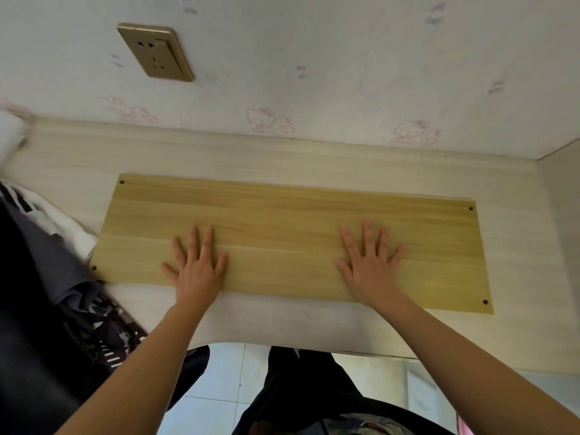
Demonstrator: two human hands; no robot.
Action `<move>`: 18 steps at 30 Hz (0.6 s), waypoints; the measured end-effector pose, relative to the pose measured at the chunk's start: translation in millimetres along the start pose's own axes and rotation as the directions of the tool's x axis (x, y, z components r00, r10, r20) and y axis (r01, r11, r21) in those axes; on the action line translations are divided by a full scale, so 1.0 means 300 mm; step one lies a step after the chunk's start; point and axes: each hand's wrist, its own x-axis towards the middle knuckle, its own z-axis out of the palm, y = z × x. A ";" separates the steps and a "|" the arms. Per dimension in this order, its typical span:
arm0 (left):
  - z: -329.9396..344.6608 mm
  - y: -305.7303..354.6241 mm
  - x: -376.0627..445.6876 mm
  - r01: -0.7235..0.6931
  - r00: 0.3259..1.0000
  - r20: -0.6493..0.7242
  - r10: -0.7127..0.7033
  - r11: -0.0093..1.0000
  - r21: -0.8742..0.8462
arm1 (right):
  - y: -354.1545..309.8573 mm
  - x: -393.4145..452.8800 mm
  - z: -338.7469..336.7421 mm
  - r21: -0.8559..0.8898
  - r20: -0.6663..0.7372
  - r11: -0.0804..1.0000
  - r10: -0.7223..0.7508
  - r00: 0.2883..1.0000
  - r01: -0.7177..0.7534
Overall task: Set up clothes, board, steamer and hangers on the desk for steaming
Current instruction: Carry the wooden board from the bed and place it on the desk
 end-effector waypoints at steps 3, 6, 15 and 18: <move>0.019 0.029 -0.075 0.010 1.000 0.007 -0.010 1.000 -0.010 | 0.005 -0.002 -0.013 0.014 0.015 1.000 -0.010 1.000 0.010; 0.043 0.056 -0.144 0.009 1.000 0.006 -0.009 1.000 0.011 | 0.002 0.001 -0.037 0.050 0.053 0.998 -0.027 0.998 0.025; 0.109 0.155 -0.248 0.055 0.998 -0.045 -0.054 0.998 0.013 | -0.002 -0.113 -0.039 0.119 0.055 0.986 -0.127 0.990 0.120; 0.108 0.182 -0.260 -0.003 0.999 -0.052 0.005 0.999 0.041 | -0.006 -0.165 -0.022 0.144 0.063 0.983 -0.128 0.990 0.118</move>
